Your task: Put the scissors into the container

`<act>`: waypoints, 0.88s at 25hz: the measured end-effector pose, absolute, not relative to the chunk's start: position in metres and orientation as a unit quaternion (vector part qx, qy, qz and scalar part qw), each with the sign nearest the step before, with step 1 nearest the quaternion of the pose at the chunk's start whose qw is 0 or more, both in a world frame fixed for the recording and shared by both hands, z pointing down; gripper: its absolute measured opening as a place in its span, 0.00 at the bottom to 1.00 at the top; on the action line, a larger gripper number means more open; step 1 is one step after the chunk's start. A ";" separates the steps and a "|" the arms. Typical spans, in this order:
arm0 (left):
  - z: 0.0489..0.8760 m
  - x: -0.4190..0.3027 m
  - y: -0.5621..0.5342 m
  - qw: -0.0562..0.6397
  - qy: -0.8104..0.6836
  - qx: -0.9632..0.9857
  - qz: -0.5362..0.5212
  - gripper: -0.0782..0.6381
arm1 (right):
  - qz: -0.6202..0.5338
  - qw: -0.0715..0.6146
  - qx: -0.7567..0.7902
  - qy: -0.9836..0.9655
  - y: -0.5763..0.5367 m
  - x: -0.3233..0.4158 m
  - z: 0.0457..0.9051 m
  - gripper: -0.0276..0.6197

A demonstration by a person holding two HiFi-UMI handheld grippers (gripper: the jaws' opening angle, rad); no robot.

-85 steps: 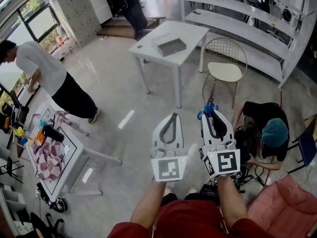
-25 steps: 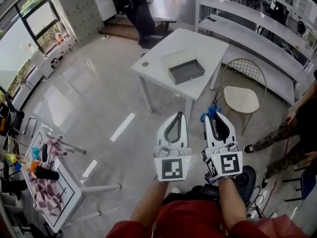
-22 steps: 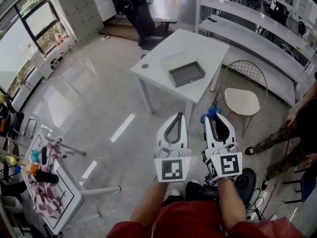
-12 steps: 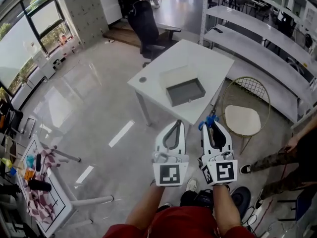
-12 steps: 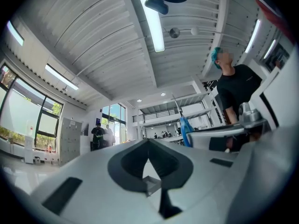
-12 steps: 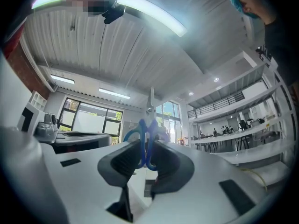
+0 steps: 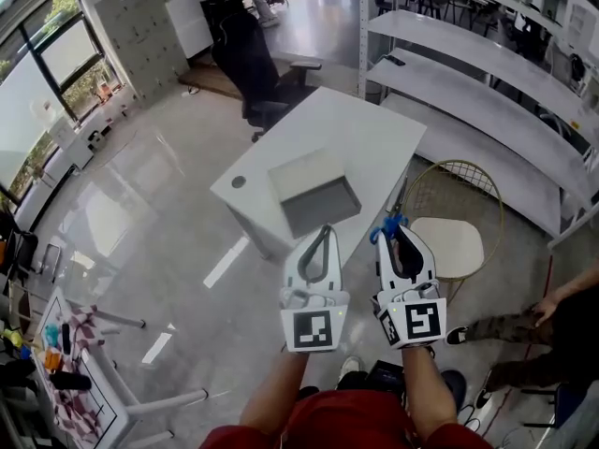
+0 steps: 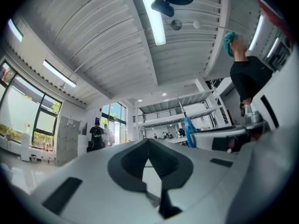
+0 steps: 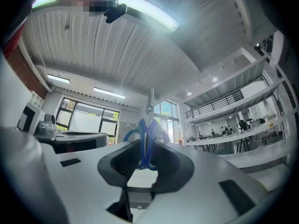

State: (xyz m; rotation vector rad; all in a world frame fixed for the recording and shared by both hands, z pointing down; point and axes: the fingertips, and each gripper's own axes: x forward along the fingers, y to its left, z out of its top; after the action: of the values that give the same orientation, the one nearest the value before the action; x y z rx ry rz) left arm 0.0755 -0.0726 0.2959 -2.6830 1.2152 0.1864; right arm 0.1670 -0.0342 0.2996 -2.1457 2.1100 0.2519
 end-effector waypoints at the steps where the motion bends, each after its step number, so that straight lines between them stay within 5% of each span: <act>1: 0.296 0.083 -0.079 0.095 0.411 -0.904 0.064 0.12 | 0.083 0.061 -0.708 0.699 -0.040 0.174 0.300 0.17; 22: 0.310 0.107 -0.234 0.089 0.423 -0.900 0.052 0.12 | 0.074 0.046 -0.697 0.712 -0.192 0.196 0.312 0.17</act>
State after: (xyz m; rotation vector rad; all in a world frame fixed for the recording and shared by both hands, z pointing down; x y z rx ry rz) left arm 0.1068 -0.2341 0.3101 -2.6773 1.2589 0.1554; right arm 0.1957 -0.1923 0.3123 -2.1279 2.1739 0.2247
